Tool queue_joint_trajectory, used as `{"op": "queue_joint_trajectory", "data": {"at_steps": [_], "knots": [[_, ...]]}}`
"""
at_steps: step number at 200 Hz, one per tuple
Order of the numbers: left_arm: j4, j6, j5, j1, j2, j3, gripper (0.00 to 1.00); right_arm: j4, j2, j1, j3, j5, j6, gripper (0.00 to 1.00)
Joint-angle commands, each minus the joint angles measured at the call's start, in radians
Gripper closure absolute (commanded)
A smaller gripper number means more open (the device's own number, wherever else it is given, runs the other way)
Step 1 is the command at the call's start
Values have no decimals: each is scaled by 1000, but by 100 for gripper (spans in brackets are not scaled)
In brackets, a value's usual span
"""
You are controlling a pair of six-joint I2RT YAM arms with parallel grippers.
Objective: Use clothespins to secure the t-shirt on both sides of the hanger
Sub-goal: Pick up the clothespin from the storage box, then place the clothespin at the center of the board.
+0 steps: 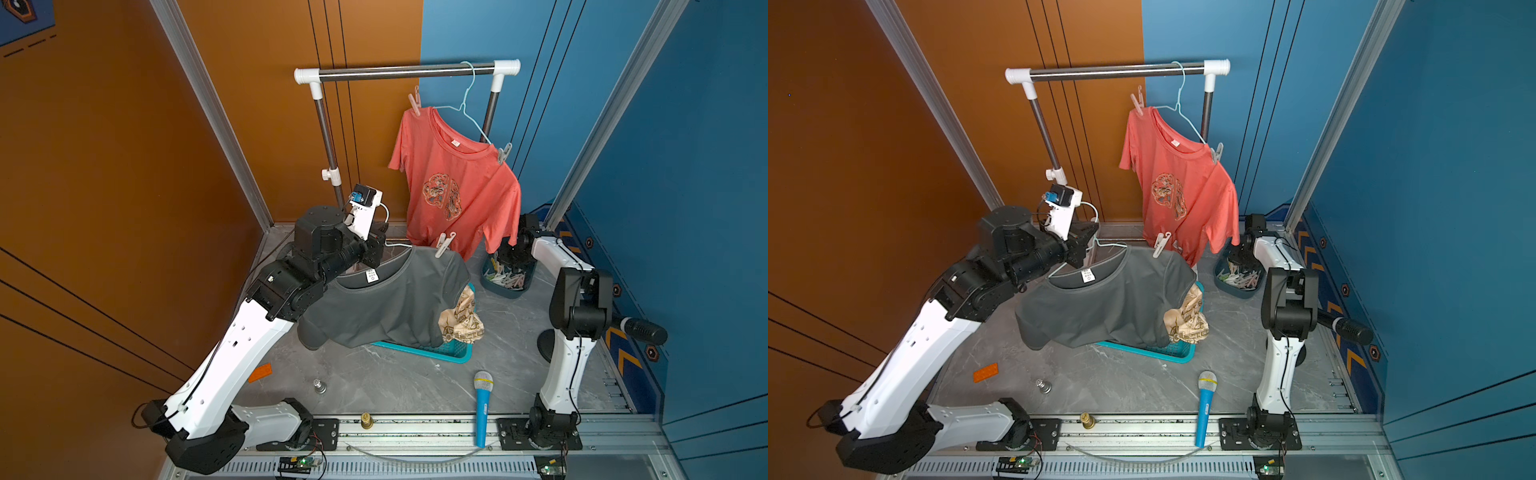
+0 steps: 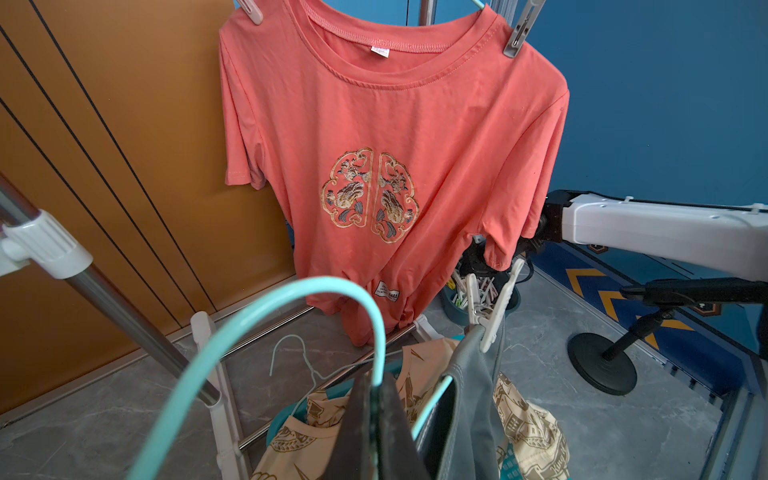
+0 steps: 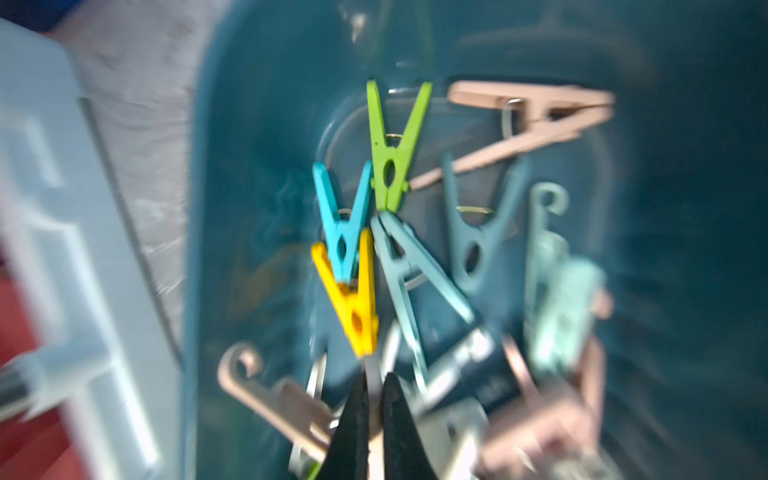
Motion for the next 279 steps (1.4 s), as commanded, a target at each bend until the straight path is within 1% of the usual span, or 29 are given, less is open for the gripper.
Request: {"op": "queue_joint_trajectory", "data": {"at_steps": [1,28,83,107,134,157,179,198,231,263,279], "knots": [[28,-11,29,5,-42,24,94,-7,-112,-14,-61,-13,-18,93],[28,-9,35,5,-56,20,94,-8,-223,-17,-165,5,-19,94],[41,-7,44,5,-89,3,95,1,-507,-13,-482,31,-12,97],[44,-7,49,5,-94,3,95,-10,-639,5,-633,49,3,98],[57,-17,58,6,-99,-12,95,-31,-727,48,-775,69,10,98],[70,-25,58,4,-102,-29,95,-15,-731,73,-878,76,18,99],[80,-37,62,4,-100,-38,95,24,-715,80,-944,54,35,99],[81,-43,66,4,-97,-39,95,60,-694,85,-963,41,52,99],[81,-53,66,4,-96,-43,95,83,-641,88,-951,22,61,97],[81,-56,55,4,-96,-45,95,99,-631,87,-964,19,82,83],[80,-55,55,4,-92,-43,94,105,-637,83,-973,19,95,74]]}}
